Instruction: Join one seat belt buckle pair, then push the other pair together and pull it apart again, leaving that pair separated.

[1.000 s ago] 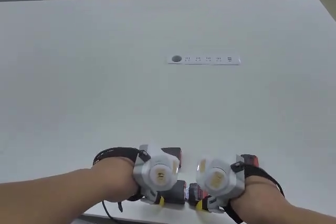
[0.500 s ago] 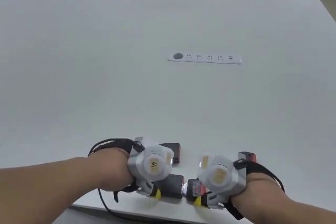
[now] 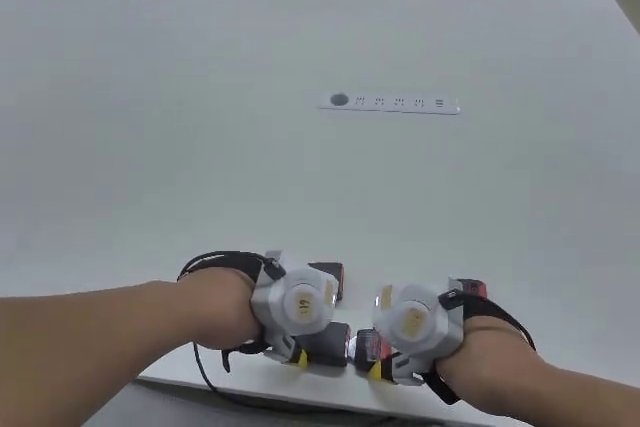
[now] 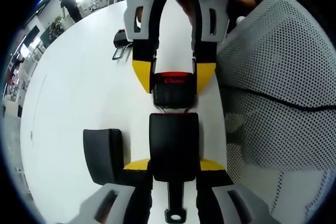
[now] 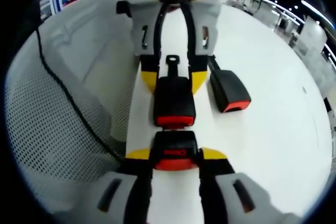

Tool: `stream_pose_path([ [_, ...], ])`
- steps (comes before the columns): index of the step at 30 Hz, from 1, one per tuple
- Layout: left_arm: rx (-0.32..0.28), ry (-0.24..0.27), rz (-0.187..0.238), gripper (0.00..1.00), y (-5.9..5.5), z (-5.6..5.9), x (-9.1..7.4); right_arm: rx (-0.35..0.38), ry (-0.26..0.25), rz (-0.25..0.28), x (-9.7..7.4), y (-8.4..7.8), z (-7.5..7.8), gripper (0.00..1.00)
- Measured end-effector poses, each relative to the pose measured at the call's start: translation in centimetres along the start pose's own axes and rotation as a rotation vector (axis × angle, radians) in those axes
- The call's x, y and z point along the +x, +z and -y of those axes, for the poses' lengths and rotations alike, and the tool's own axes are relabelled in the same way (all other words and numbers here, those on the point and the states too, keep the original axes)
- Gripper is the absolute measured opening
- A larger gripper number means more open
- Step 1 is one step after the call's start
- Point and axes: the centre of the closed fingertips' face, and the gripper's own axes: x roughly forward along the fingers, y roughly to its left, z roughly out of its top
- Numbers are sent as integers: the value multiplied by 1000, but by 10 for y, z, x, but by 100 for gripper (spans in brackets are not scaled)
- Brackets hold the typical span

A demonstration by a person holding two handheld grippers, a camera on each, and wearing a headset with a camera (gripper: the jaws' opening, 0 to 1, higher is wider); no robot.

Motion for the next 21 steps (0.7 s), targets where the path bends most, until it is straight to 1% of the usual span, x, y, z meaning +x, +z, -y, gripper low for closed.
stream_pose_path([
  [3,-16,7,-6,33,0,0,-1,15,-1,13,0,0,-1,33],
  [6,-53,13,-10,33,-2,1,-2,12,-5,28,0,2,0,33],
  [8,-43,14,-9,33,-2,2,-2,20,1,35,-1,3,0,34],
  [9,-32,8,-15,34,-2,3,-3,19,3,45,-3,6,0,34],
  [11,-24,10,-25,35,-2,5,-4,21,-9,58,-5,10,3,38],
  [12,-16,14,-19,36,0,4,-5,17,-8,60,-6,11,2,38],
  [13,-18,27,-12,37,2,1,-9,9,-3,56,-7,12,1,38],
  [15,-51,40,8,37,5,-3,-14,6,-8,63,-10,14,2,39],
  [18,-68,61,39,41,12,-7,-26,7,-12,75,-17,17,1,38],
  [19,-60,67,36,42,12,-8,-28,4,-18,80,-20,18,2,38],
  [20,-40,78,30,43,12,-9,-31,4,-20,83,-22,19,2,38],
  [21,-5,89,35,43,16,-9,-35,6,-23,87,-24,19,2,39],
])
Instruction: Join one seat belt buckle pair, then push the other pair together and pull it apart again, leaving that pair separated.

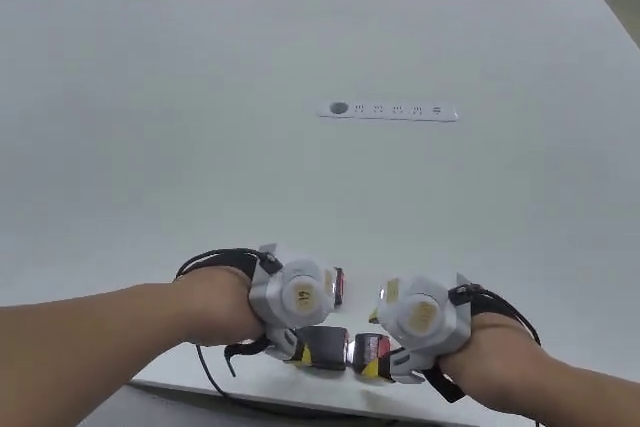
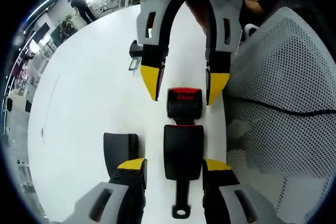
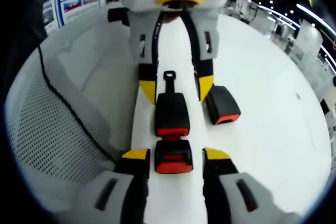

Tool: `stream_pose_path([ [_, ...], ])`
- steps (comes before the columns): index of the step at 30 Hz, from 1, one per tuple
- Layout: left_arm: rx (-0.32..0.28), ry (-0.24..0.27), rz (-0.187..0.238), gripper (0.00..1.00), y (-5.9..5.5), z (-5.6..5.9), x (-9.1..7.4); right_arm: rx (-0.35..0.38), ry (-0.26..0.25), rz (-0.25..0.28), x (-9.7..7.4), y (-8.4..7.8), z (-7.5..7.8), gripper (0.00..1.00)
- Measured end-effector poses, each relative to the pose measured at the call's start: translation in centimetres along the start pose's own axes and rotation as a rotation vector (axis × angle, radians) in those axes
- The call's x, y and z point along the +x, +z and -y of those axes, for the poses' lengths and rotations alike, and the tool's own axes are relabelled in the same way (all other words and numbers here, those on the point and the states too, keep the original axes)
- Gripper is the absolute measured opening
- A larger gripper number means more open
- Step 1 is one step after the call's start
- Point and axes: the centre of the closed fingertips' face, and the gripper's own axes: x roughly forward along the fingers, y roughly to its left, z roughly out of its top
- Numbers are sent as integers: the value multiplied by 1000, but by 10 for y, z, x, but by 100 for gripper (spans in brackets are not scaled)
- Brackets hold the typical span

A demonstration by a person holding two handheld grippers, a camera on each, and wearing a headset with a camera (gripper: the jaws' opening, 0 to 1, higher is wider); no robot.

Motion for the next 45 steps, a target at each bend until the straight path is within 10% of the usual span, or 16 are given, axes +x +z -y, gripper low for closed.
stream_pose_path([
  [13,-48,66,48,45,3,-33,-18,3,-68,0,-32,-16,27,39],
  [24,-69,112,8,46,-13,-59,-10,10,-113,-53,-49,-55,59,39],
  [45,-95,51,-25,56,-30,-80,20,44,-122,-164,-59,-115,93,42],
])
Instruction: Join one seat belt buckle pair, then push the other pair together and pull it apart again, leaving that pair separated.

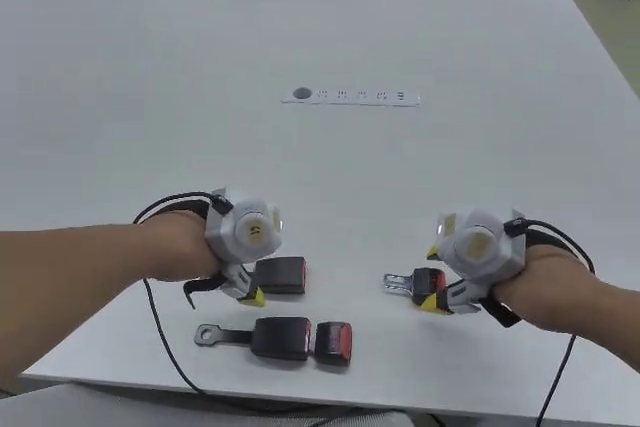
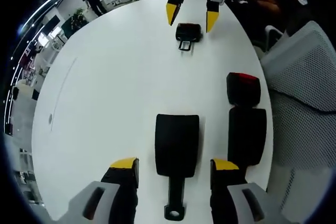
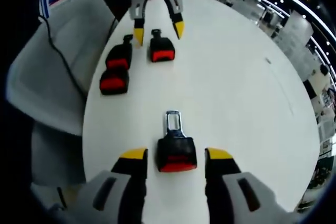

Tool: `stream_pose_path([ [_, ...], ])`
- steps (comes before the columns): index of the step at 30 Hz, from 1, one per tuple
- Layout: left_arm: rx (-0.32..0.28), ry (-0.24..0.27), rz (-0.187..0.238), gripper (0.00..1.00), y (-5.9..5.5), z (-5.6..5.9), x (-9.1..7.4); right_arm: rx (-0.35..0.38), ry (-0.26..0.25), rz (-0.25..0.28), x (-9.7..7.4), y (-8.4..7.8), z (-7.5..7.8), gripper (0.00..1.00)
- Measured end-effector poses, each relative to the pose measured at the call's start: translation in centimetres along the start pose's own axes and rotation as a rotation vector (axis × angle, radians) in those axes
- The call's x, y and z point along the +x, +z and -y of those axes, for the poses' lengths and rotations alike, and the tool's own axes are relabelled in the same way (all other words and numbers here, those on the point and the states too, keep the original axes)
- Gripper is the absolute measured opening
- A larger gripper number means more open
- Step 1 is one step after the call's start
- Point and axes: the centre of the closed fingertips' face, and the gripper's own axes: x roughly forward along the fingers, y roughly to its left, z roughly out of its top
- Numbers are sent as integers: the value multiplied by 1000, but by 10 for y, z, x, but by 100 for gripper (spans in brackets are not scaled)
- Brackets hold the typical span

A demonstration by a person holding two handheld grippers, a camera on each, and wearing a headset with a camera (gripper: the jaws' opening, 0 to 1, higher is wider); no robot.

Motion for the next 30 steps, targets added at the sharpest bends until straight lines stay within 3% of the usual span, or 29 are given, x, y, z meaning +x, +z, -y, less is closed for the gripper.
stream_pose_path([
  [8,15,-40,-24,50,-6,5,7,29,33,-6,8,-5,-3,43],
  [16,21,-63,8,47,-1,4,9,38,63,-11,13,-6,-2,35],
  [23,17,-85,23,37,2,6,11,32,102,-25,16,-8,-1,33],
  [26,45,-90,20,33,3,6,10,17,109,-38,16,-8,-2,33],
  [30,25,-91,11,33,2,5,10,9,107,-43,15,-8,-1,33],
])
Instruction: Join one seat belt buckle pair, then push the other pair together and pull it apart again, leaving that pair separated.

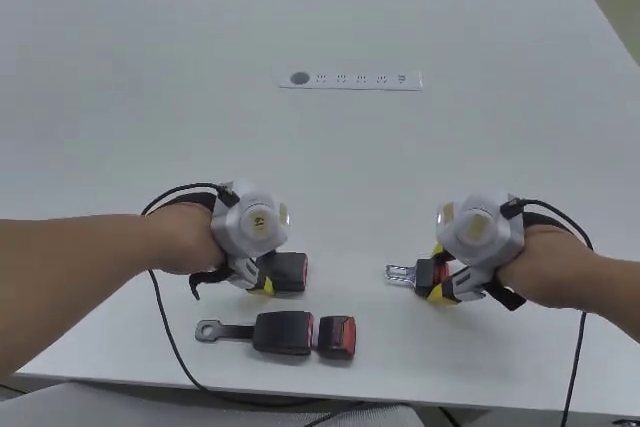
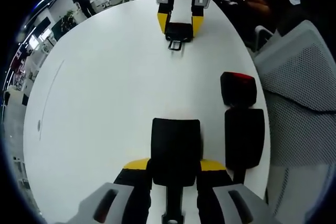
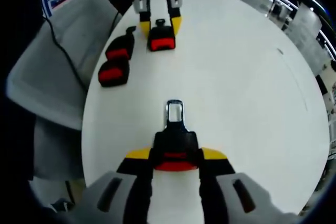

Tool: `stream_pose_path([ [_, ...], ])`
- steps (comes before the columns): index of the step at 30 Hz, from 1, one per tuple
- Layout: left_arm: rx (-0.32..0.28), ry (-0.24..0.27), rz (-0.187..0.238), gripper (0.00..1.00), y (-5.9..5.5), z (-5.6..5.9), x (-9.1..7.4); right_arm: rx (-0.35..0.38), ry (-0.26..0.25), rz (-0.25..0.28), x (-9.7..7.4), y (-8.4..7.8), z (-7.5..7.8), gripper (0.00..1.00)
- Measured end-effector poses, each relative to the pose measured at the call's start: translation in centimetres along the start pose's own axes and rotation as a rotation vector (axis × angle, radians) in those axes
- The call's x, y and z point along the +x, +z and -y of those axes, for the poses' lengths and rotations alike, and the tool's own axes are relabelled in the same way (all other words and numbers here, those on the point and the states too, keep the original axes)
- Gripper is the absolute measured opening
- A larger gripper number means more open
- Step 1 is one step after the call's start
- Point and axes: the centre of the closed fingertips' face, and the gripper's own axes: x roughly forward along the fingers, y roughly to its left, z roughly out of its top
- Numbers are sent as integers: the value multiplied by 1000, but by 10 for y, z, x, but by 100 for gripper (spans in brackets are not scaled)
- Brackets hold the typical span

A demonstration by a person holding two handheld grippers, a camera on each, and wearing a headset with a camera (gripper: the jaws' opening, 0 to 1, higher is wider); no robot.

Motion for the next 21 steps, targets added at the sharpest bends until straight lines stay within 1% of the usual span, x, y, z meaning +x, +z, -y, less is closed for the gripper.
stream_pose_path([
  [4,1,1,8,33,-2,-2,1,-2,1,-5,0,1,0,33],
  [5,-2,1,8,33,-2,-2,1,-14,0,-6,0,3,0,33],
  [8,0,1,0,33,-2,-3,1,-13,0,2,3,8,0,33],
  [9,-2,2,-4,33,-2,-2,1,-13,-1,6,4,10,1,33],
  [13,-3,1,-13,33,-2,-1,1,-9,1,31,10,26,-1,33],
  [14,-3,1,-15,33,-3,-1,1,-6,4,42,11,32,-3,33],
  [21,4,-2,-17,33,-2,0,1,-13,-4,72,23,59,-6,33],
])
